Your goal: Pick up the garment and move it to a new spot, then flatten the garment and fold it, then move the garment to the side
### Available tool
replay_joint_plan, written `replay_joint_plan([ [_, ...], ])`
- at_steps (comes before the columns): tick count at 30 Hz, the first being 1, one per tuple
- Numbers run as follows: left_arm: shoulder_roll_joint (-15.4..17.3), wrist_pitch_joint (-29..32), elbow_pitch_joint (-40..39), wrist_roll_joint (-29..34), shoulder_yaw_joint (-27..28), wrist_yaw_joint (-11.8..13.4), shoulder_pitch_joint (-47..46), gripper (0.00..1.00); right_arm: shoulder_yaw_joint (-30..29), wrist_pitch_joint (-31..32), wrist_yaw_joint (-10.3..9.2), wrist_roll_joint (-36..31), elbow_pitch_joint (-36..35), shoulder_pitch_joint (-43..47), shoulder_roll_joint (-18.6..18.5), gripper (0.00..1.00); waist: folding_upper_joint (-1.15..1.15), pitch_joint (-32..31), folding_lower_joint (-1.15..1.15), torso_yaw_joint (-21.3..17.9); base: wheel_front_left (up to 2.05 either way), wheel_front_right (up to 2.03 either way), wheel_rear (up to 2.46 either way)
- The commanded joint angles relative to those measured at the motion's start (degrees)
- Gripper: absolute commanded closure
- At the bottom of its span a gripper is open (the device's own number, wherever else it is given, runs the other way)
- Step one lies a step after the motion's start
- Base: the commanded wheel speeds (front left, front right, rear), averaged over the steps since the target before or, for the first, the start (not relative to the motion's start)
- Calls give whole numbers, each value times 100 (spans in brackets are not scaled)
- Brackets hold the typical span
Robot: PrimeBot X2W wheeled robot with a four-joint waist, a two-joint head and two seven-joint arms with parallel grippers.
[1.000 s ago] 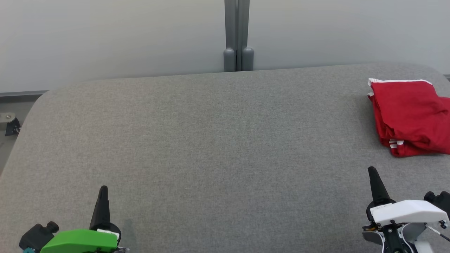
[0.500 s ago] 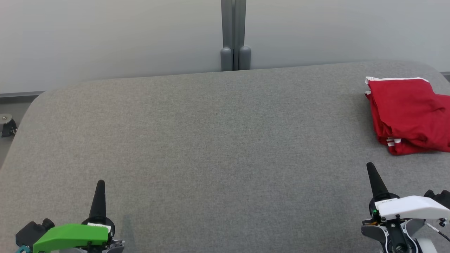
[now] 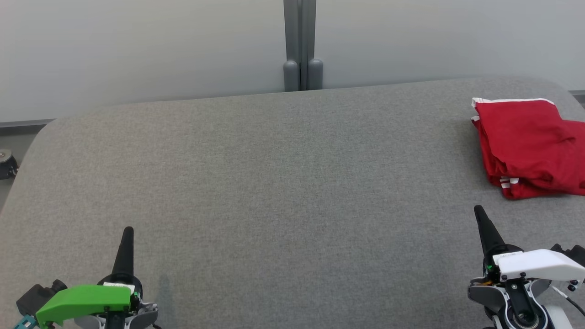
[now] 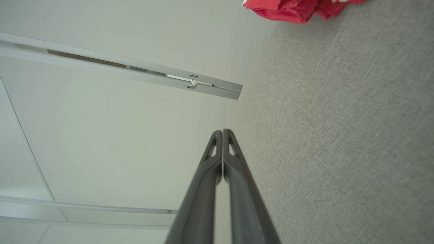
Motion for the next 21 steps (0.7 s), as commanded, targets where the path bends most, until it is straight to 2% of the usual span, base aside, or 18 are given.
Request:
replay_joint_plan([
  [1, 44, 33, -11, -142, 44, -27, -152, 100, -14, 39, 3, 137, -24, -92, -33, 100, 0, 2, 0, -6, 0, 0, 0],
  [21, 24, 288, 23, -959, 162, -30, -321, 100, -27, 268, 3, 1054, -5, -204, -36, 100, 0, 30, 0, -84, 0, 0, 0],
])
